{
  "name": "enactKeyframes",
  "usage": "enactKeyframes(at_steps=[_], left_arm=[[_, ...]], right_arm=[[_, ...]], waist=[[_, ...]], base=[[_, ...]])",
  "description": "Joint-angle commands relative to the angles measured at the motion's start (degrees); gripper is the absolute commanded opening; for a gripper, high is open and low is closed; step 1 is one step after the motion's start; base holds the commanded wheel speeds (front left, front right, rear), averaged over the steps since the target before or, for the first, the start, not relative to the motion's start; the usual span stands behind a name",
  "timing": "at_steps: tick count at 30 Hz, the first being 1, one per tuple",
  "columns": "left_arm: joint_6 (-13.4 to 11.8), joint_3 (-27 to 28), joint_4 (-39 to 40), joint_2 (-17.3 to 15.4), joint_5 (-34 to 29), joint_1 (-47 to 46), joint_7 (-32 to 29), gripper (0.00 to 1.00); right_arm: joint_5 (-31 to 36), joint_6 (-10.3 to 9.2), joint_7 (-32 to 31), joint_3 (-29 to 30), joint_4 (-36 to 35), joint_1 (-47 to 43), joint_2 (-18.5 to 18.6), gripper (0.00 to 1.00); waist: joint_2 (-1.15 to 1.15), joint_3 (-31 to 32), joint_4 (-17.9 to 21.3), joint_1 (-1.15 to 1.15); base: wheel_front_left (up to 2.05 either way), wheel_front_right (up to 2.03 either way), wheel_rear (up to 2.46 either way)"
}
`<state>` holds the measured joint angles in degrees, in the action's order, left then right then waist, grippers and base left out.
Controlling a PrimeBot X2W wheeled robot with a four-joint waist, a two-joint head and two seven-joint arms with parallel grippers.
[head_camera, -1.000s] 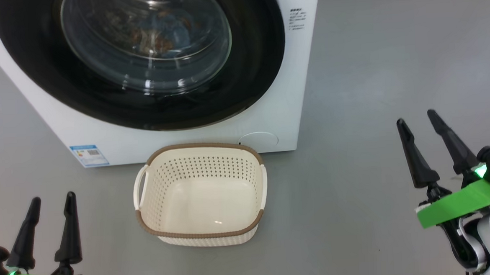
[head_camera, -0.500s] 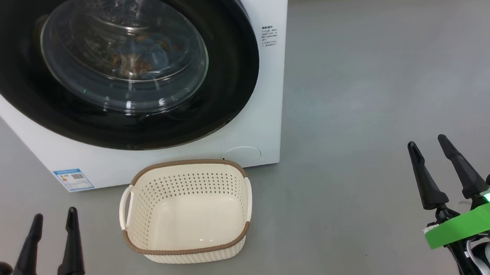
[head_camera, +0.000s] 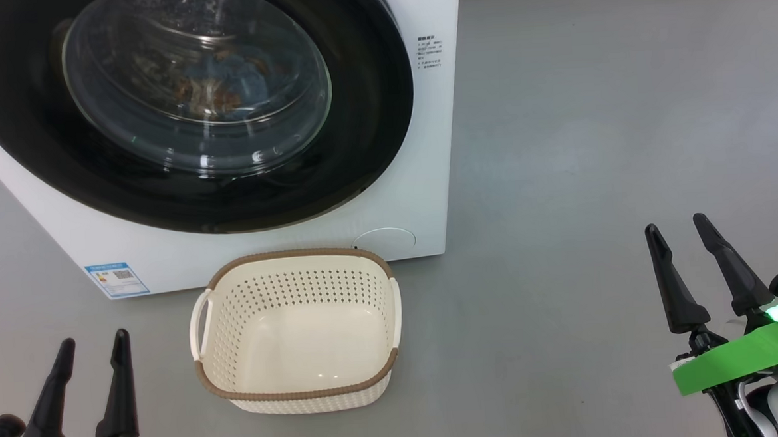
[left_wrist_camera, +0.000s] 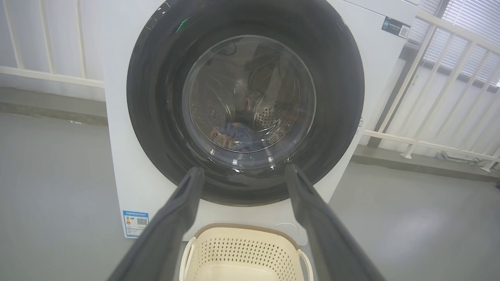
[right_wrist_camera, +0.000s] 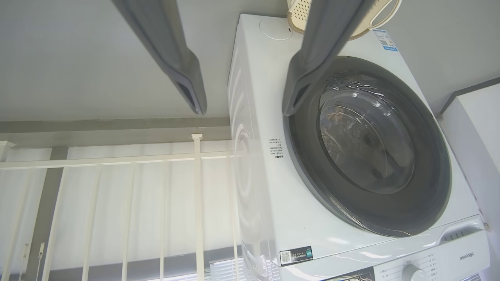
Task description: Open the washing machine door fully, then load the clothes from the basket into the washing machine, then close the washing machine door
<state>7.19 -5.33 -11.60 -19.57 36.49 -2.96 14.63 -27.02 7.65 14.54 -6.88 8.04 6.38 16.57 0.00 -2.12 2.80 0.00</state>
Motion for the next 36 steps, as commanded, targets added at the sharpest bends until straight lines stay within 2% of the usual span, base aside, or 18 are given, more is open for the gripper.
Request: enactKeyframes(at_steps=[1,36], left_arm=[[0.12,2.02,1.02,-1.96,0.06,-1.28,0.28,1.0],[0.15,2.37,1.46,-1.84,0.13,-1.15,0.35,1.0]], right_arm=[[0.92,-0.16,0.46,-0.46,-1.27,0.32,0.94,1.0],[0.31,-0.16,0.46,-0.88,-0.53,0.37,1.07,1.0]], waist=[[0.0,0.05,-0.08,0.0],[0.0,0.01,-0.98,0.0]], base=[[0.0,0.0,0.0],[0.0,0.0,0.0]])
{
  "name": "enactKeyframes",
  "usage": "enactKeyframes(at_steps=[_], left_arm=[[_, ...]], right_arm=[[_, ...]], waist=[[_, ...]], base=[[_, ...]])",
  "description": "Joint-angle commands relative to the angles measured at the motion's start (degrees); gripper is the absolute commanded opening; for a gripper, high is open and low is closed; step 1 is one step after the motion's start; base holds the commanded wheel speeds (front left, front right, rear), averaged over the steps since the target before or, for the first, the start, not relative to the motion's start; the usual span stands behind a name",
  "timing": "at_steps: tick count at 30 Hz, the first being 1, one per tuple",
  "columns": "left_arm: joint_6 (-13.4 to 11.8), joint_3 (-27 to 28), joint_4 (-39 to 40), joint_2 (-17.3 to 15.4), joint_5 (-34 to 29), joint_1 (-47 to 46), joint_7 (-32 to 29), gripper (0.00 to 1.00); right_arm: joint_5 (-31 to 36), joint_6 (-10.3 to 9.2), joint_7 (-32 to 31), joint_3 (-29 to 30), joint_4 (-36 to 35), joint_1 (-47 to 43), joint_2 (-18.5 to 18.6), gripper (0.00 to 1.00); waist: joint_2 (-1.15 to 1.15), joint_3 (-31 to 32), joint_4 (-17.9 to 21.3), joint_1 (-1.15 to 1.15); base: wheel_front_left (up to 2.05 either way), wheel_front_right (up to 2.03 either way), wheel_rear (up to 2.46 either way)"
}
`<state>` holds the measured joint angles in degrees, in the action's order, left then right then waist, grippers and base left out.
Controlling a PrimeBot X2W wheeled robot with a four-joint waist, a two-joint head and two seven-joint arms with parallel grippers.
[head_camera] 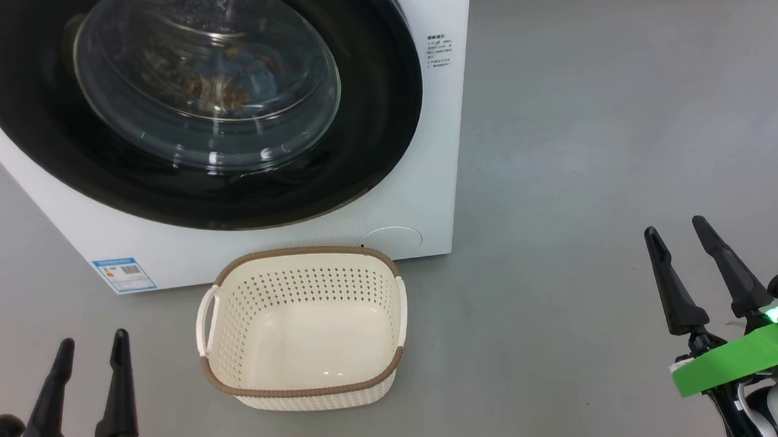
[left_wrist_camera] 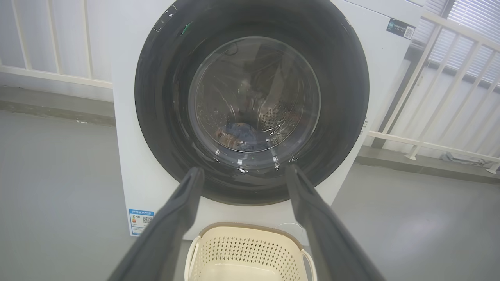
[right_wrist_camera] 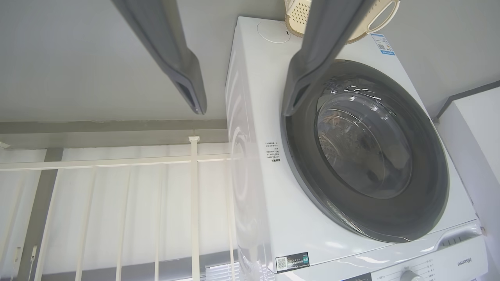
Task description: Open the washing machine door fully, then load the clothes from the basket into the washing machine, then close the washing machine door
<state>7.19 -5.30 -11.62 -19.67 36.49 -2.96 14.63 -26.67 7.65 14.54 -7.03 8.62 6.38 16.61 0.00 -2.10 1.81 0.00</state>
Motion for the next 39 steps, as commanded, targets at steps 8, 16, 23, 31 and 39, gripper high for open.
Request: enactKeyframes(at_steps=[8,16,23,31,39], left_arm=[[0.17,2.12,1.48,-2.23,-0.2,-1.22,0.36,1.0],[-0.01,-0.5,-1.41,0.99,0.09,0.24,-0.06,0.0],[0.0,-0.58,-2.38,3.03,2.37,0.98,-0.9,0.0],[0.02,0.24,-2.45,3.95,5.94,0.67,-2.25,0.0],[0.04,0.98,-2.48,4.75,9.06,0.39,-3.44,0.0]], right_arm=[[-0.03,-0.16,0.46,-0.56,-1.18,0.42,0.74,1.0],[-0.12,0.0,-0.12,-0.39,1.76,-0.36,-1.32,0.0],[-2.89,-0.01,-0.95,-0.12,3.11,-1.45,-2.86,0.0],[-7.26,-0.02,-2.14,0.6,3.32,-1.35,-3.44,0.0],[-11.04,-0.03,-3.2,1.26,3.48,-1.25,-3.97,0.0]], waist=[[0.0,-0.2,0.05,0.0],[0.0,-0.34,0.03,0.0],[0.0,-0.18,-0.05,0.1],[0.0,-0.09,-0.17,0.01],[0.0,0.03,-0.27,0.0]], base=[[0.0,0.0,0.0],[0.0,0.0,0.0],[0.0,0.0,0.0],[0.0,0.0,0.0],[0.0,0.0,0.0]])
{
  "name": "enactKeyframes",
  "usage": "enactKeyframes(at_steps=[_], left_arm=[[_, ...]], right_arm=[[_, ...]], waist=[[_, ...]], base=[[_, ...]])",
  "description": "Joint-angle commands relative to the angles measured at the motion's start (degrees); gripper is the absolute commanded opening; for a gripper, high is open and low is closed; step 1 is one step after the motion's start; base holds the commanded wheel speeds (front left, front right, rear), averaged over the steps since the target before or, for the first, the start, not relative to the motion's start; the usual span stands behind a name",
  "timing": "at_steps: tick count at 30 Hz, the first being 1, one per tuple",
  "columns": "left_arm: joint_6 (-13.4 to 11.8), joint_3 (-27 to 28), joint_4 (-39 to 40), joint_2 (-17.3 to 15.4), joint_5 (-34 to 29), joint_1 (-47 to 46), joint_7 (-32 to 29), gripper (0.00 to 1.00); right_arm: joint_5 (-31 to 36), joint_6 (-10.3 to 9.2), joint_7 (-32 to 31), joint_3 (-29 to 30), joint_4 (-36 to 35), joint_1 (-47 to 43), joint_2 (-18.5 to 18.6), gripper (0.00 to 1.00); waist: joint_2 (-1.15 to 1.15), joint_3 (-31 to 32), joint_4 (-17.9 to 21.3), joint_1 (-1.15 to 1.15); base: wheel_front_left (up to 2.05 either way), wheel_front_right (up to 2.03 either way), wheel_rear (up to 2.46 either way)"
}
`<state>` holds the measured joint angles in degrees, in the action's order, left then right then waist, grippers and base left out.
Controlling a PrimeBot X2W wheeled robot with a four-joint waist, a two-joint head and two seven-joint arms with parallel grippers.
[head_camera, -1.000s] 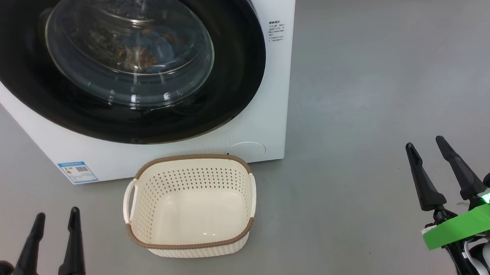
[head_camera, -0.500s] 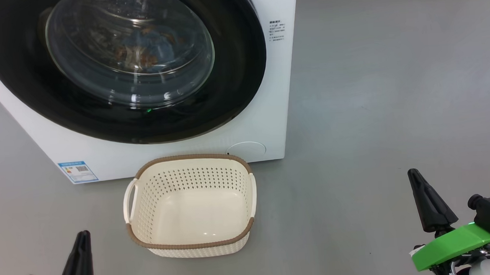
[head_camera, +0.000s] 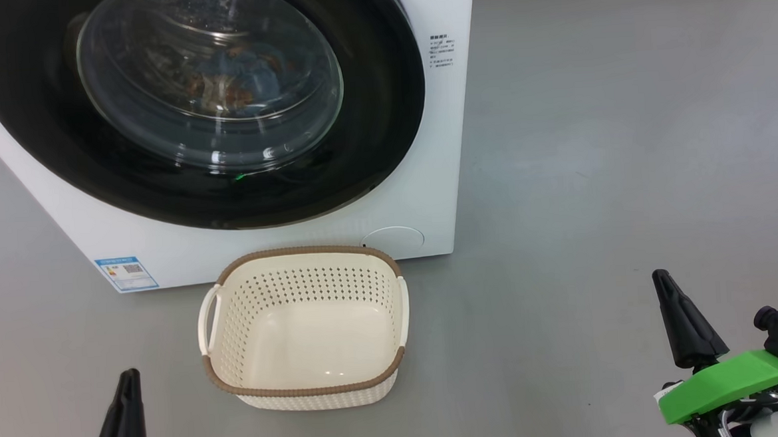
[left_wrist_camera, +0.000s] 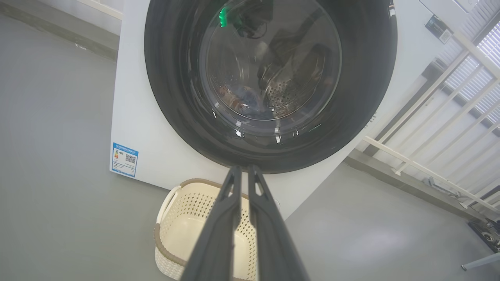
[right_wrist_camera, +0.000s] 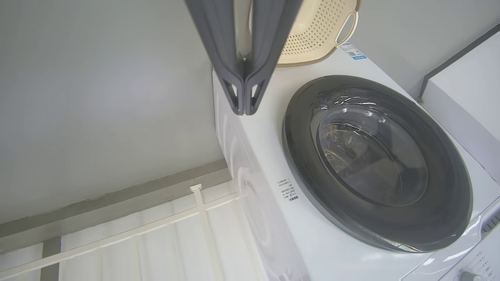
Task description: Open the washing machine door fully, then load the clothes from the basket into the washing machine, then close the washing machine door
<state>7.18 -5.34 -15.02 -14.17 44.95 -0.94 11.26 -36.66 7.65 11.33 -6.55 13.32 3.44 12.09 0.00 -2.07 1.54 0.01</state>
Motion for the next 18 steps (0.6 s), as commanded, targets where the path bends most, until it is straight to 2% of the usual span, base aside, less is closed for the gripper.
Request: enactKeyframes(at_steps=[1,18], left_arm=[[0.05,1.12,0.92,-0.64,1.04,-1.67,-0.23,0.0],[0.09,2.89,0.92,1.31,8.58,-2.26,-3.1,0.0]], right_arm=[[-1.59,-0.03,-0.15,0.88,-1.21,1.7,0.47,0.0],[-10.65,-0.05,-2.79,2.57,-0.9,1.85,-0.89,0.0]], waist=[[0.0,0.02,-0.01,0.0],[0.0,0.32,-0.26,0.0]], base=[[0.0,0.0,0.0],[0.0,0.0,0.0]])
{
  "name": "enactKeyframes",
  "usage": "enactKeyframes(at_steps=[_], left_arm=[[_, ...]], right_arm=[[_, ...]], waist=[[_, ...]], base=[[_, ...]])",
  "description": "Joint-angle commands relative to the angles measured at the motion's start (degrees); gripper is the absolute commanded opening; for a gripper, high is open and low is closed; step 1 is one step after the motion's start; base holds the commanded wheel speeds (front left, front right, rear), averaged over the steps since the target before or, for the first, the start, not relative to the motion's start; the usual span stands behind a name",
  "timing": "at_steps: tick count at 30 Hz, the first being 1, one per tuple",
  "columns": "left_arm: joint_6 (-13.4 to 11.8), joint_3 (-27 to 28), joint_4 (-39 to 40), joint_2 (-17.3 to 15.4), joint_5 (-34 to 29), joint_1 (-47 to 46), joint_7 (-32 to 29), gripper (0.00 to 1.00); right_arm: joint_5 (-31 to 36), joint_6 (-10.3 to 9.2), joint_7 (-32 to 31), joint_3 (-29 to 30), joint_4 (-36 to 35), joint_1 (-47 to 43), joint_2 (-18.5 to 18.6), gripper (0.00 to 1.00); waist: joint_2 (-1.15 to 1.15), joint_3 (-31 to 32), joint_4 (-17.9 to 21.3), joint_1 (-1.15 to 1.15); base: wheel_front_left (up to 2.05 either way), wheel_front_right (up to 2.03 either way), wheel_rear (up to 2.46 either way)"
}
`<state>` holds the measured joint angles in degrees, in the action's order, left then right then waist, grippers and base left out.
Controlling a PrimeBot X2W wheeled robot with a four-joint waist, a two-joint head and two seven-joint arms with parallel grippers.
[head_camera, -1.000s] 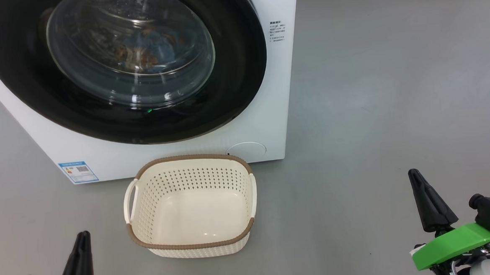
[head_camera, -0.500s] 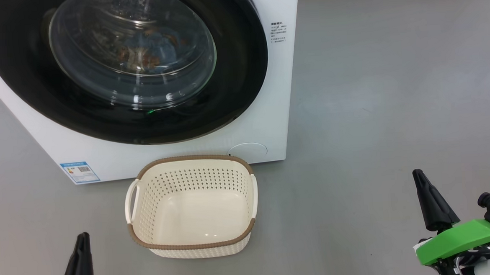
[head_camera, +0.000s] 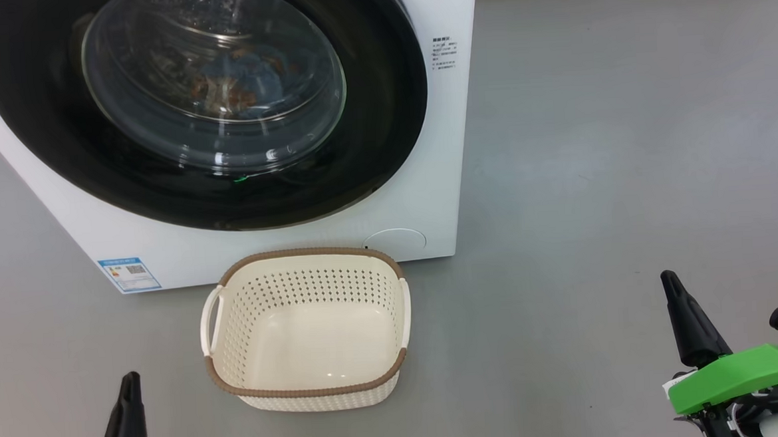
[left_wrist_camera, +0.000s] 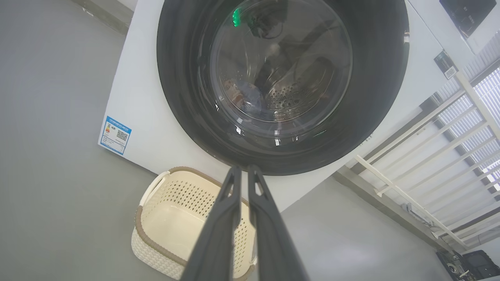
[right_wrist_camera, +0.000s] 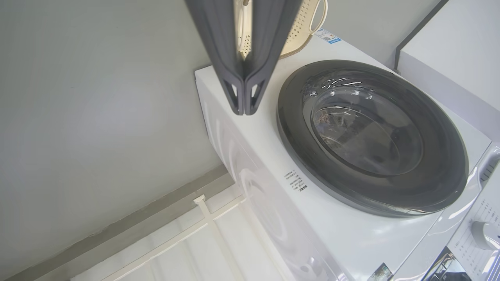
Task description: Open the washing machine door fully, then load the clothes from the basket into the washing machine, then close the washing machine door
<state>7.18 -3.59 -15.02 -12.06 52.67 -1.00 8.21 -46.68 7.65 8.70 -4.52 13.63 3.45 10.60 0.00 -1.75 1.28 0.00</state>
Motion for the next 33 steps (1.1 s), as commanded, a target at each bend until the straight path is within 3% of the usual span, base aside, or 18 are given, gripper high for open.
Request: enactKeyframes(at_steps=[1,33], left_arm=[[0.1,1.24,0.92,-0.69,1.3,-2.24,-0.23,0.0],[0.17,4.56,0.94,2.98,15.52,-3.34,-5.64,0.0]], right_arm=[[-1.16,-0.05,-0.31,0.64,-1.19,1.84,0.52,0.0],[-18.04,-0.09,-5.51,4.09,-0.62,2.13,-2.24,0.0]], waist=[[0.0,0.02,-0.01,0.0],[0.0,0.6,-0.49,0.0]], base=[[0.0,0.0,0.0],[0.0,0.0,0.0]])
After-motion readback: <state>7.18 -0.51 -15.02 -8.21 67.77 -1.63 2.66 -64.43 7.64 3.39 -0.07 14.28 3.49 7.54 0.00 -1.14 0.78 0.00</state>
